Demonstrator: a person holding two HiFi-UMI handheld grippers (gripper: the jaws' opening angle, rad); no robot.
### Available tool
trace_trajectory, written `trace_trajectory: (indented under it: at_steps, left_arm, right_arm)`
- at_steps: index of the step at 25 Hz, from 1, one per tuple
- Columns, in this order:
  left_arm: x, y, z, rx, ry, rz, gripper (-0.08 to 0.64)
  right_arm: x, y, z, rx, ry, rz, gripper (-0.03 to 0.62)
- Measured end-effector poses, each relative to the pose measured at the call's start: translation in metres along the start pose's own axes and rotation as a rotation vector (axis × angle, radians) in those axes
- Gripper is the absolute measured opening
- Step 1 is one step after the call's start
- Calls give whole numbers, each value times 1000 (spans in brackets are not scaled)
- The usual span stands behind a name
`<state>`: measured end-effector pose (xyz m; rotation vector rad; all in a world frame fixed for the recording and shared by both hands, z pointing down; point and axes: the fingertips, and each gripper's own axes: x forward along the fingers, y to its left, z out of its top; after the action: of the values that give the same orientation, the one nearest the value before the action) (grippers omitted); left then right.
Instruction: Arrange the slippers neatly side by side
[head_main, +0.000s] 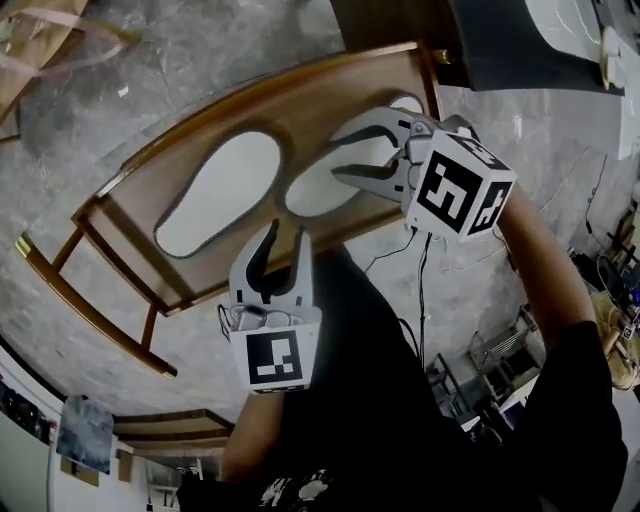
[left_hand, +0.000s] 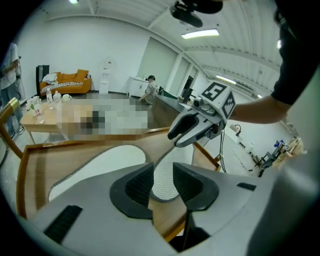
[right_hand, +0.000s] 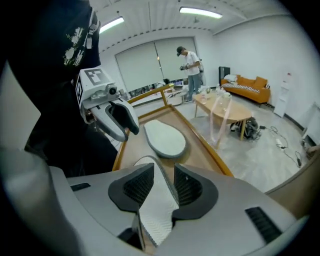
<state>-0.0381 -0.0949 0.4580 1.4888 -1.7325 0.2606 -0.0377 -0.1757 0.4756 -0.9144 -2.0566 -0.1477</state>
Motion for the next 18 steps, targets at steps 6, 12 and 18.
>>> trace_trajectory:
  at_steps: [6,12,18]
  left_arm:
    - [19,-26,-37,-97,104,-142,127]
    - [40,-50,-61,-83,205,-265,162]
    - [53,-51,-70,-70,256,-299,173]
  right_arm:
    - [28,0,-7,-50,132,195,117]
    - [48,8,-17,-56,232,309,117]
    - [58,12,-27,-69,275,318,115]
